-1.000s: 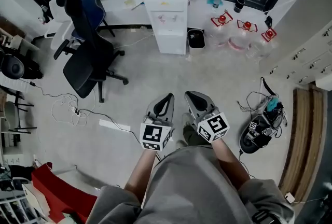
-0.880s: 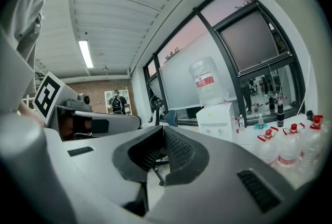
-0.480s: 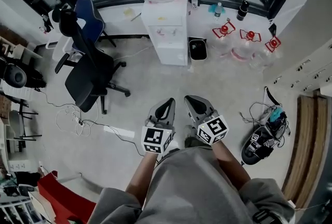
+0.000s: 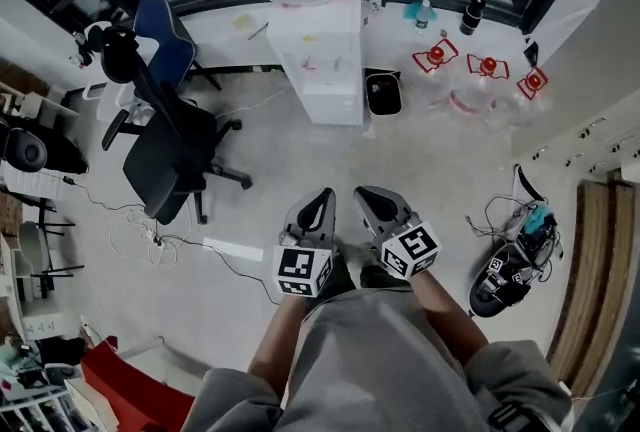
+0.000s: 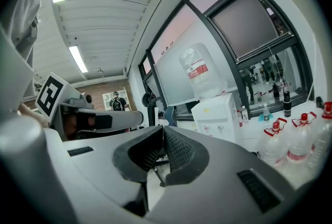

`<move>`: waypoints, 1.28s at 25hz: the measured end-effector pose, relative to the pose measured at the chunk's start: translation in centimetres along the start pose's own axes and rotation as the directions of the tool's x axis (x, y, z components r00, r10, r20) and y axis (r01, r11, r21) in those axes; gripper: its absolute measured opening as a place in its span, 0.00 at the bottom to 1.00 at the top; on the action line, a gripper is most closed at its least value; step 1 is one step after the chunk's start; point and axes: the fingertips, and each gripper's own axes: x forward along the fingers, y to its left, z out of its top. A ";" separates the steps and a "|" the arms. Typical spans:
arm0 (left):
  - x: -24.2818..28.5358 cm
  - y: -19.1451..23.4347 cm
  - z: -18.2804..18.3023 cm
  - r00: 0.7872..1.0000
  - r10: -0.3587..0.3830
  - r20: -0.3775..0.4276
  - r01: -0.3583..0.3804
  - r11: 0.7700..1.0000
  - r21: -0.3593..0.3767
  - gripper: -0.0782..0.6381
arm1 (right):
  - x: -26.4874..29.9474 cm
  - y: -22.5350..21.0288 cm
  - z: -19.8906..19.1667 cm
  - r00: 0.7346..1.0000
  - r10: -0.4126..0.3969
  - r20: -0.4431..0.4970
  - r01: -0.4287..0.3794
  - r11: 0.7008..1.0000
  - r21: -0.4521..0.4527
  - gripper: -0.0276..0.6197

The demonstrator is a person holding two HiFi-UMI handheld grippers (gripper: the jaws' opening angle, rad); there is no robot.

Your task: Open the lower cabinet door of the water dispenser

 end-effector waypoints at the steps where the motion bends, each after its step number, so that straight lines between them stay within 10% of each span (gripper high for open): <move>1: 0.4 0.6 0.0 1.000 -0.002 0.000 0.002 1.000 -0.003 0.12 | 0.6 -0.1 -0.1 1.000 -0.002 -0.005 0.002 1.000 0.000 0.06; 15: 7.1 9.5 0.4 0.985 -0.167 -0.037 0.166 0.986 -0.021 0.12 | 10.7 -3.8 0.2 0.987 -0.159 -0.014 0.160 0.987 0.015 0.06; 32: 14.6 13.7 -0.2 0.905 -0.404 -0.133 0.405 0.914 -0.017 0.12 | 16.4 -8.6 0.8 0.922 -0.387 0.004 0.386 0.921 0.052 0.06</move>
